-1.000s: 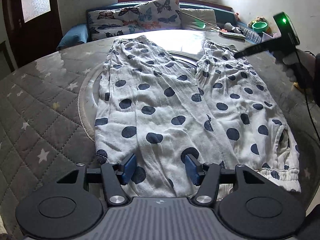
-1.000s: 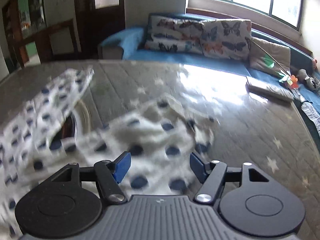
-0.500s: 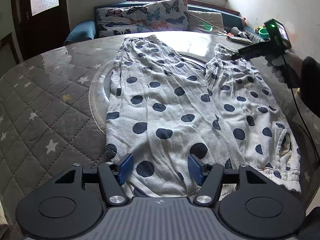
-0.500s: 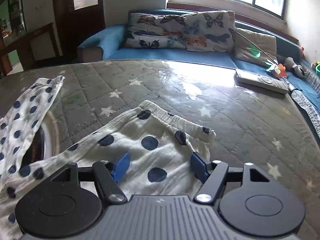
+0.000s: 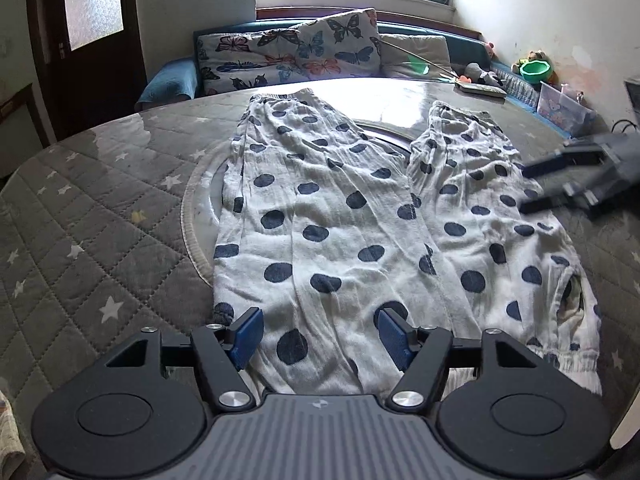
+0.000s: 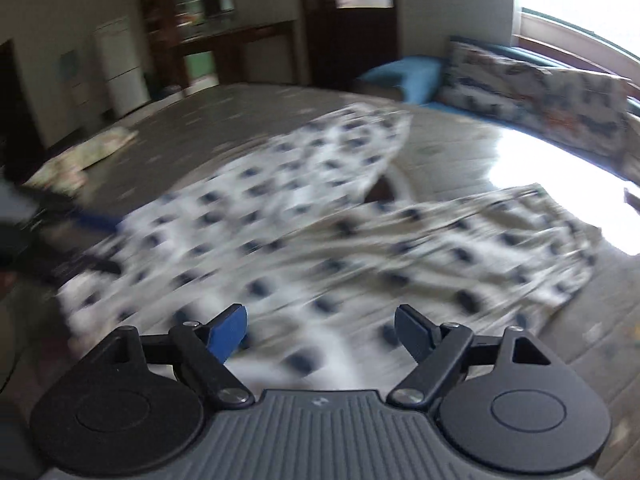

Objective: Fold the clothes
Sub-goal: 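Release the waistband with the left tool and the leg with the right tool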

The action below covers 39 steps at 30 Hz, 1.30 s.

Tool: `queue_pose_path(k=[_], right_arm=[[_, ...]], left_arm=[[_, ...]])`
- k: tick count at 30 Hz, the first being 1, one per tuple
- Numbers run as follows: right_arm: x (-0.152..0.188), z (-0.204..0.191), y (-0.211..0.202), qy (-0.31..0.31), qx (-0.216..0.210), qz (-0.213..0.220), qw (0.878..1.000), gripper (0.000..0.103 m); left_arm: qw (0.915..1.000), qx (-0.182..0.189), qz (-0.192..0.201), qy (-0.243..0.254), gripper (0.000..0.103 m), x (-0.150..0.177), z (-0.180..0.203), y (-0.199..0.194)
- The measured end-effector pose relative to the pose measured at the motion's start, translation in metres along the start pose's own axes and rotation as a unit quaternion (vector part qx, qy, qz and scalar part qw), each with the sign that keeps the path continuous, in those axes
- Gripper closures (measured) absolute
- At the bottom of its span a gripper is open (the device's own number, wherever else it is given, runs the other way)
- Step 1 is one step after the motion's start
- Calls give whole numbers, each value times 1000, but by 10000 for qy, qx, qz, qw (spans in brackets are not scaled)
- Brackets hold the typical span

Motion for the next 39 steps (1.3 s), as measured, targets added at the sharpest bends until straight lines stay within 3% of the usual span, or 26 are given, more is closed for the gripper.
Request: queue_pose_path(k=[6,12,21,33,39], right_arm=[[13,-46,-2,-474,-259,-35,9985,19],[38,-61,-3,-882,-94,-311,9956,16],[40,-51,-28,-778,142,-140,9968,16],[43,-63,-14,-735,10,-84,9973,15],[30,-33,-31,-483,445,246,9975,10]], left_arm=[[9998,19,44,218,36,12,10,-5],[9995,-97,-12,312,36,25,8,-2],[9994,-52,121,322,35,24,13,-13],[9996,-78,137,240,30,31,14,-20],[9993,-138,327,110,27,20,8,-27]])
Point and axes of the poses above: each gripper's, at about its wrist camera, not at the fingertips, and y roughly the way its jaws point, z to its right, x to its underside, the point moved 5 cm from there along y, roughly the way its jaws point, and after that the axes turned 11 degrees about -y, right-handed, at the moved point
